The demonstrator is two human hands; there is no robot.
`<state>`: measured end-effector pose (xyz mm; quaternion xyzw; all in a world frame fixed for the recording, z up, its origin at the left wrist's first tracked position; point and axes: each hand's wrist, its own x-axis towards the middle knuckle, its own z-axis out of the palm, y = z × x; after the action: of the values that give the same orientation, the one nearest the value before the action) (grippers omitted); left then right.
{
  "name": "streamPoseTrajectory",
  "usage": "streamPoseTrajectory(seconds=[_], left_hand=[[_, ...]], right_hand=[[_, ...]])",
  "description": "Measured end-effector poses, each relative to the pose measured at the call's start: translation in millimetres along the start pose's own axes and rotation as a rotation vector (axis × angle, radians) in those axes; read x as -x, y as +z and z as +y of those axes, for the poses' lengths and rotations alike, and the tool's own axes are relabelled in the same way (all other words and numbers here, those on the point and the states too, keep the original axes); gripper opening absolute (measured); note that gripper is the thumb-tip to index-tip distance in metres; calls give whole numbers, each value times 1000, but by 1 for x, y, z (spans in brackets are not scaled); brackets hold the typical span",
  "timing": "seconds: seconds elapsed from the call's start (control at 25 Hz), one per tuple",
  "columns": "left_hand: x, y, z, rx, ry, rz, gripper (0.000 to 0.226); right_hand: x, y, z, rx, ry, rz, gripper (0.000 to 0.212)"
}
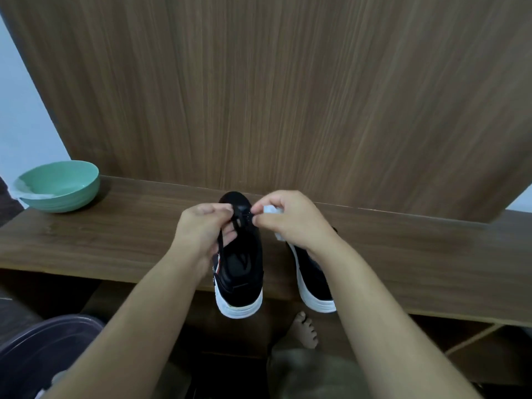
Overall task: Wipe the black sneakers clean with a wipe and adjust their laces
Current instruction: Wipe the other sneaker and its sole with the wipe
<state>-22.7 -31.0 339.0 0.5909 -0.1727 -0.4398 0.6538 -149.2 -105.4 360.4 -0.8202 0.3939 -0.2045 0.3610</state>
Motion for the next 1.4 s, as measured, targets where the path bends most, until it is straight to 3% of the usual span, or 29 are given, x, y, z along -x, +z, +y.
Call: streamPoseTrajectory(seconds=[0.08, 0.2, 0.4, 0.48, 0.56, 0.68, 0.8, 0.88, 0.96, 1.04, 1.2, 1.28, 1.4], left_hand=[[-3, -2, -19, -308, 97, -29, 15], [-6, 3, -39, -977, 326, -73, 20], [-6, 12, -29, -1577, 455, -47, 17], [-9, -3, -16, -1464, 355, -197, 25], [-2, -26, -10, -1078, 294, -284, 29], [13, -63, -26, -805, 225, -83, 30], [14, -67, -49, -559, -63, -184, 34], [7, -65, -61, -591, 32, -130, 30], [6, -60, -64, -633, 229, 24, 17], [7, -53, -60, -612, 420, 86, 18], [7, -37, -66, -1041, 794, -152, 32], [8, -39, -74, -1027, 826, -160, 39], [3, -47, -70, -827, 795, 55, 32]], right_hand=[[22, 15, 31, -103, 70, 145, 10], [50, 38, 59, -320, 239, 281, 11], [51, 54, 52, -196, 129, 230, 22], [50, 60, 52, -101, 101, 215, 29], [48, 61, 52, -54, 88, 229, 29], [45, 57, 52, -102, 115, 254, 26], [42, 56, 57, -222, 197, 262, 21], [42, 57, 59, -273, 243, 262, 18], [43, 58, 61, -280, 261, 269, 17], [42, 58, 63, -293, 269, 282, 17], [38, 62, 64, -306, 253, 287, 17], [39, 64, 65, -297, 241, 281, 17], [36, 64, 68, -290, 247, 282, 16]])
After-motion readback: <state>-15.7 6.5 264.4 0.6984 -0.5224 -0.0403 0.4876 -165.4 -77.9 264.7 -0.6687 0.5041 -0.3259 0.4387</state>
